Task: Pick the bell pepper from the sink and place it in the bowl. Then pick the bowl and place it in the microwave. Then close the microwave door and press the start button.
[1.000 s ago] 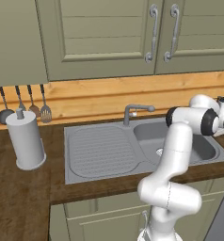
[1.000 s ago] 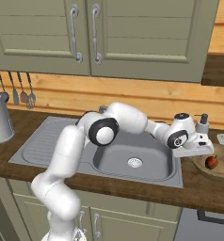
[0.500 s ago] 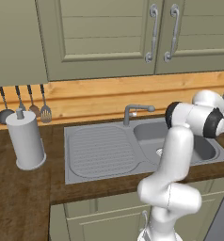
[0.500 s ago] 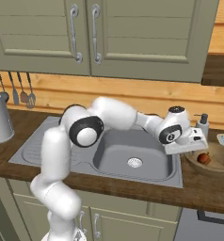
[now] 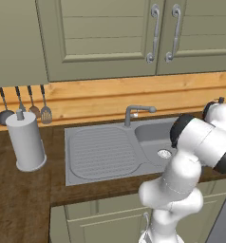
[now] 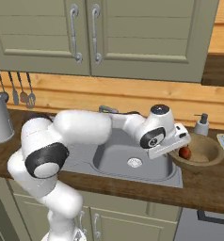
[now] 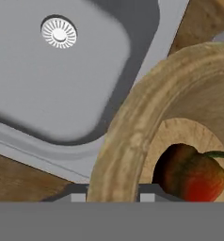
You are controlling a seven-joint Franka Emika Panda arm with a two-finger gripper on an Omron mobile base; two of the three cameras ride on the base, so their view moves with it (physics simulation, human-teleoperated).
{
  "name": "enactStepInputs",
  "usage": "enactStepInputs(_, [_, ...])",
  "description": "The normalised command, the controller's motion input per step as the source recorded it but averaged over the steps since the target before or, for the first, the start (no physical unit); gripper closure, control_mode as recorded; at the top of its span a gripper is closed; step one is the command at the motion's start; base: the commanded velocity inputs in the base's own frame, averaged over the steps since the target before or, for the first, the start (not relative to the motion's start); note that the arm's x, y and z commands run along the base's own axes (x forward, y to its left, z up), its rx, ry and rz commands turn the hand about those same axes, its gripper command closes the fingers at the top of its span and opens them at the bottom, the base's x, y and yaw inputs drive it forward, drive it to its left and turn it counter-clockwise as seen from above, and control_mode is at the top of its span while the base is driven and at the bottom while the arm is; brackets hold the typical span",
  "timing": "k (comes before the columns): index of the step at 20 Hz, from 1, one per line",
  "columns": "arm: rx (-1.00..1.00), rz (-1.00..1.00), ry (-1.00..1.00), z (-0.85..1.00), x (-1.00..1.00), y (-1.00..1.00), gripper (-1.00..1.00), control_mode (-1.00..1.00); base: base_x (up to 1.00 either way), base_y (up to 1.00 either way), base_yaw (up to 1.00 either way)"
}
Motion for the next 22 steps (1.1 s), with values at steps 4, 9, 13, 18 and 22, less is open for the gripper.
enactStepInputs(4, [0.00,0.44,0.16,0.79,-0.75,0.84,1.00,-1.00,0.00,0.00,0.00])
enactStepInputs(9, [0.00,0.46,0.13,0.76,-0.84,0.65,1.00,-1.00,0.00,0.00,0.00])
enactStepInputs(13, [0.16,0.38,0.00,0.36,-0.68,0.81,1.00,-1.00,0.00,0.00,0.00])
enactStepInputs(18, [0.21,0.26,-0.15,0.41,-0.65,0.88,1.00,-1.00,0.00,0.00,0.00])
enactStepInputs(22, [0.11,0.25,-0.13,0.72,-0.50,0.76,1.00,-1.00,0.00,0.00,0.00])
